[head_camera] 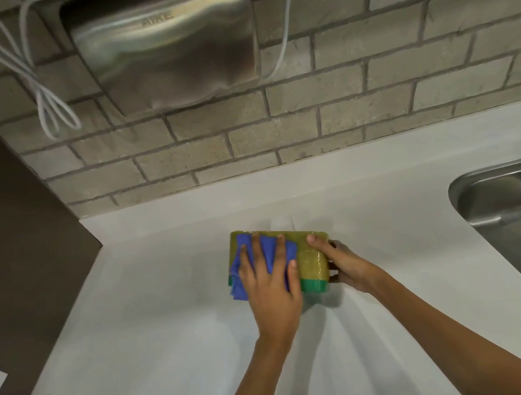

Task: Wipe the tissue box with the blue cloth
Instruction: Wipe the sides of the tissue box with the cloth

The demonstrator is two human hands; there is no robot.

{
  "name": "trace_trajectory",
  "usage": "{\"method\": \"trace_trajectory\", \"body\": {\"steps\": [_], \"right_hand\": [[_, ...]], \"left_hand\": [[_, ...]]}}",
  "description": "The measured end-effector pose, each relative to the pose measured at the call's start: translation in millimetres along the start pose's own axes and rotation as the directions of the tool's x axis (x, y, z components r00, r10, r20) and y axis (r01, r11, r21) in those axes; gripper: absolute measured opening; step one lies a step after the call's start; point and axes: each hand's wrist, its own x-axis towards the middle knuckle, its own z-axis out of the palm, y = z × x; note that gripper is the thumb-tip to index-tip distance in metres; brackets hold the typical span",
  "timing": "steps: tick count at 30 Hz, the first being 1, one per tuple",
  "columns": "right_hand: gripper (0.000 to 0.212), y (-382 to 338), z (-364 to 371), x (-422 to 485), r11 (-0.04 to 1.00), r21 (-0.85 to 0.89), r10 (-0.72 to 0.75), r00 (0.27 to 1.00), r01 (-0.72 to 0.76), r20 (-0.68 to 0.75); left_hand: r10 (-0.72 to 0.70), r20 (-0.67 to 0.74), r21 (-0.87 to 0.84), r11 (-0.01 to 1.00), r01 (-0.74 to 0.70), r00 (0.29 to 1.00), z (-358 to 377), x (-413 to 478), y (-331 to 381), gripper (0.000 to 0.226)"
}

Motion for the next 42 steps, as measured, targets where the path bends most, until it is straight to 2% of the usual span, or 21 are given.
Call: {"method": "trace_trajectory", "body": {"steps": [3,5,7,9,12,14,17,19,21,23,26,30,33,35,38,42], "right_hand": [[0.080,2.9,-4.8,-4.5,0.999,0.012,-0.031,0.999,0.030,0.036],[0.084,4.5,-5.9,-6.5,0.997,0.033,-0.066,0.997,0.065,0.029],[0.085,5.5,-3.9,-6.0,0.992,0.087,-0.095,0.995,0.096,-0.020],[0.081,7.5,0.5,-4.8,0.982,0.152,-0.101,0.991,0.114,-0.090],[0.076,9.0,10.4,-1.9,0.975,0.166,-0.126,0.981,0.150,-0.148],[0.064,6.9,17.6,-1.8,0.964,0.194,-0.151,0.974,0.183,-0.168],[0.044,7.4,25.4,-2.4,0.951,0.207,-0.192,0.963,0.230,-0.188],[0.041,11.8,31.6,-5.1,0.946,0.188,-0.223,0.953,0.262,-0.207],[0.047,14.7,37.6,-9.0,0.946,0.153,-0.248,0.942,0.286,-0.228],[0.055,15.3,43.1,-12.8,0.948,0.100,-0.273,0.932,0.304,-0.238],[0.053,19.0,51.7,-19.4,0.937,-0.010,-0.341,0.909,0.349,-0.241],[0.051,37.3,63.5,-30.3,0.915,-0.090,-0.404,0.886,0.394,-0.228],[0.050,49.9,70.3,-35.6,0.915,-0.111,-0.402,0.896,0.388,-0.190],[0.050,57.6,74.7,-39.4,0.916,-0.125,-0.398,0.902,0.382,-0.164],[0.049,65.3,78.2,-44.1,0.925,-0.132,-0.374,0.917,0.357,-0.141],[0.060,68.8,75.4,-47.7,0.931,-0.223,-0.319,0.940,0.288,-0.120]], "left_hand": [[0.121,0.036,0.035,0.992,-0.122,0.992,11.3,-4.7,13.4,0.045],[0.155,0.047,0.046,0.987,-0.157,0.987,15.7,-7.3,21.4,0.046],[0.117,0.019,0.029,0.993,-0.117,0.993,16.7,-8.0,26.5,0.051],[-0.032,0.001,-0.106,0.994,0.032,0.999,14.6,-6.3,29.5,0.058],[-0.290,0.042,-0.288,0.913,0.290,0.956,8.9,0.6,29.9,0.075],[-0.411,0.072,-0.364,0.837,0.408,0.909,3.4,4.4,27.6,0.087],[-0.559,0.131,-0.520,0.664,0.537,0.818,-6.9,7.4,18.4,0.093],[-0.600,0.167,-0.568,0.590,0.574,0.783,-12.5,9.3,11.2,0.091],[-0.615,0.201,-0.563,0.564,0.603,0.763,-15.4,12.5,7.0,0.088],[-0.651,0.224,-0.547,0.531,0.647,0.725,-17.0,15.0,3.2,0.076],[-0.714,0.234,-0.563,0.454,0.691,0.660,-19.8,12.6,-3.0,0.051],[-0.759,0.231,-0.551,0.414,0.725,0.608,-23.8,8.4,-9.8,0.041],[-0.801,0.217,-0.531,0.383,0.756,0.558,-26.7,9.6,-15.7,0.039],[-0.830,0.239,-0.537,0.319,0.781,0.504,-27.7,6.8,-19.3,0.040],[-0.833,0.305,-0.565,0.232,0.792,0.462,-27.9,-1.6,-23.3,0.039],[-0.807,0.402,-0.615,0.112,0.780,0.433,-34.5,-15.6,-30.5,0.022]]}}
